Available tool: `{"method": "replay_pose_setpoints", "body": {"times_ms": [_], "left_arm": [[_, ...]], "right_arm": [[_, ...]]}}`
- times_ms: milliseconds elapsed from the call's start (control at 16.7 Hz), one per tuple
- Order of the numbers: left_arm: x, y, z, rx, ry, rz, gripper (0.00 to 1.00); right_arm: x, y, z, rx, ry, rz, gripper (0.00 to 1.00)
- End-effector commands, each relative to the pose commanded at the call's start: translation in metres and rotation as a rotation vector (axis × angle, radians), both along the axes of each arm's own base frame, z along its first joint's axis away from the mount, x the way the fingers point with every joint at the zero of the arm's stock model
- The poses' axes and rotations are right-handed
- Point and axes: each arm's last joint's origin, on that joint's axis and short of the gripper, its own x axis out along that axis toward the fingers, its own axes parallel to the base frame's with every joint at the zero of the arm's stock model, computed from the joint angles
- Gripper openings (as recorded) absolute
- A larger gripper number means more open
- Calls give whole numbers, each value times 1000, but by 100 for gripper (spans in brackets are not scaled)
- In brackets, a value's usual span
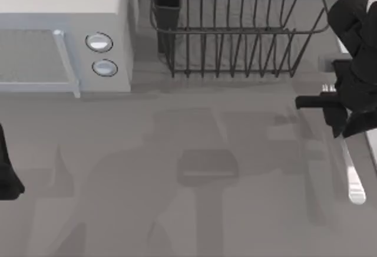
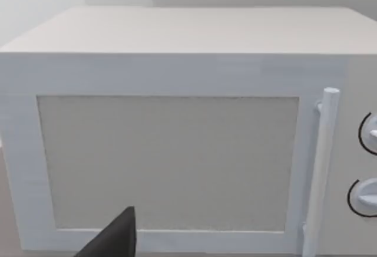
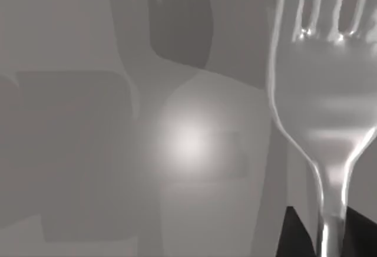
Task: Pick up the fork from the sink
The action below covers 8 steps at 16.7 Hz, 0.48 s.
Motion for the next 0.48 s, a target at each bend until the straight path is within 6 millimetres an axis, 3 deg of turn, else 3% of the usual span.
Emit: {"method": "replay_pose_setpoints", "body": {"times_ms": [180, 480], "left_arm": [[0, 0, 0, 0, 0, 0, 100], [0, 0, 0, 0, 0, 0, 100]], "right_arm": [[0, 0, 0, 0, 0, 0, 0], [0, 0, 0, 0, 0, 0, 38]]}}
